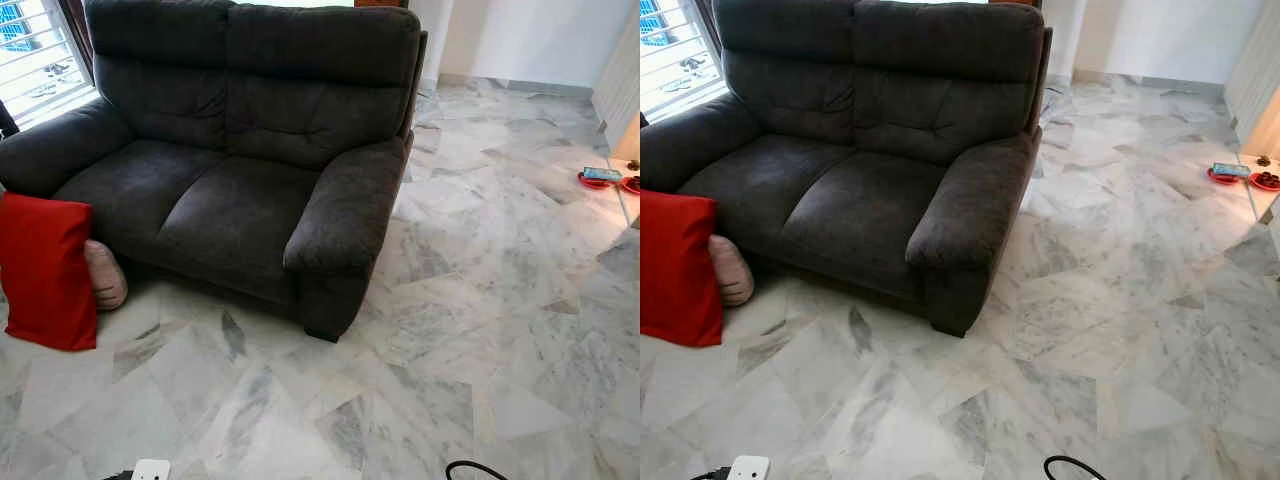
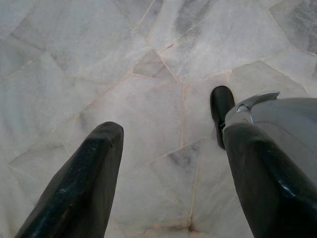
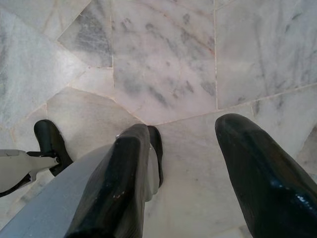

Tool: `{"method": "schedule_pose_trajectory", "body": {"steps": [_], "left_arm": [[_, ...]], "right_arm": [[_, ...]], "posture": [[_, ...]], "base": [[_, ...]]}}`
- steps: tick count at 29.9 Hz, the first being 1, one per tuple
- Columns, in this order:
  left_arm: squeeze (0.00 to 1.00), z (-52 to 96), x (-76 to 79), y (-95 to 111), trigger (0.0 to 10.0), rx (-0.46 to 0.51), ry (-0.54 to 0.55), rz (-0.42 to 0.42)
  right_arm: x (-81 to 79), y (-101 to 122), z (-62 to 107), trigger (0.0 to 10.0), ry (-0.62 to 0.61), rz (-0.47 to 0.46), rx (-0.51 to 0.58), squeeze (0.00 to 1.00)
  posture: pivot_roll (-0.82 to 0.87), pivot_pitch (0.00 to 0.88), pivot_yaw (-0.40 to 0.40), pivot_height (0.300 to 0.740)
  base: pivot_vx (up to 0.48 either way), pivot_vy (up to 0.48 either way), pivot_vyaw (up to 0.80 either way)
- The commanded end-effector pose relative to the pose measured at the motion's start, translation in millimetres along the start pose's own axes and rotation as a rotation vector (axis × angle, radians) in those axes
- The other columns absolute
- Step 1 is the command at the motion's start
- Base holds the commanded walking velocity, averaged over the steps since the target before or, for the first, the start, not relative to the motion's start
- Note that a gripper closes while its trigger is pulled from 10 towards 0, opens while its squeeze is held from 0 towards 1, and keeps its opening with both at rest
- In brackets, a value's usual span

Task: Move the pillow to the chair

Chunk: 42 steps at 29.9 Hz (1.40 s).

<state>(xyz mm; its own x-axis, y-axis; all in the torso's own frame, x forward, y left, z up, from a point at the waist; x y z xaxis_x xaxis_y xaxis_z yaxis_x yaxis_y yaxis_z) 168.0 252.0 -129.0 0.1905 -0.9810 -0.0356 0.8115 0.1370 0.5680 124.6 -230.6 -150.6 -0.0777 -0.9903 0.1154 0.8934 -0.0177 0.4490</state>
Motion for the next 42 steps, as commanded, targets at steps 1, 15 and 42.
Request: {"method": "schedule_pose_trajectory", "body": {"steps": [1,15,42], "left_arm": [[0.0,1.1,-2.1,-5.0,10.0,-0.015,0.006,0.01],[0.0,1.3,-0.5,-7.3,10.0,-0.022,-0.002,-0.004],[0.0,1.2,4.1,-8.7,10.0,-0.019,-0.008,0.02]], "right_arm": [[-3.0,-1.0,0.1,10.0,0.004,-0.011,0.0,0.0],[13.4,15.4,-1.4,10.0,-0.004,0.02,0.034,0.0],[15.6,17.7,-1.3,10.0,0.006,0.07,0.038,0.0]], "posture": [[0.0,0.0,0.017,0.74],[0.0,0.0,0.014,0.74],[-0.01,0.0,-0.014,0.74]], "base": [[0.0,0.266,0.0],[0.0,0.269,0.26],[0.0,0.283,0.02]]}}
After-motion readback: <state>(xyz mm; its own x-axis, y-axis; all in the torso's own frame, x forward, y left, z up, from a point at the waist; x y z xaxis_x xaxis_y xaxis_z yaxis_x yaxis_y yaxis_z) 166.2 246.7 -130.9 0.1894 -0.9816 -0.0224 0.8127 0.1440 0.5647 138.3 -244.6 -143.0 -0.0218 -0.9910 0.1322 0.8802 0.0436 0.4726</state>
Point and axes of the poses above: a point about 5 cm out from each wrist's last joint towards the gripper, its own z axis pointing back from the gripper into the wrist, its own y axis along the axis of the wrist's last joint, x = y × z, the point moved 5 cm from there along -z, pointing out of the wrist towards the gripper, and after that the axes turned 13 degrees about z, right-handed, at the moved point
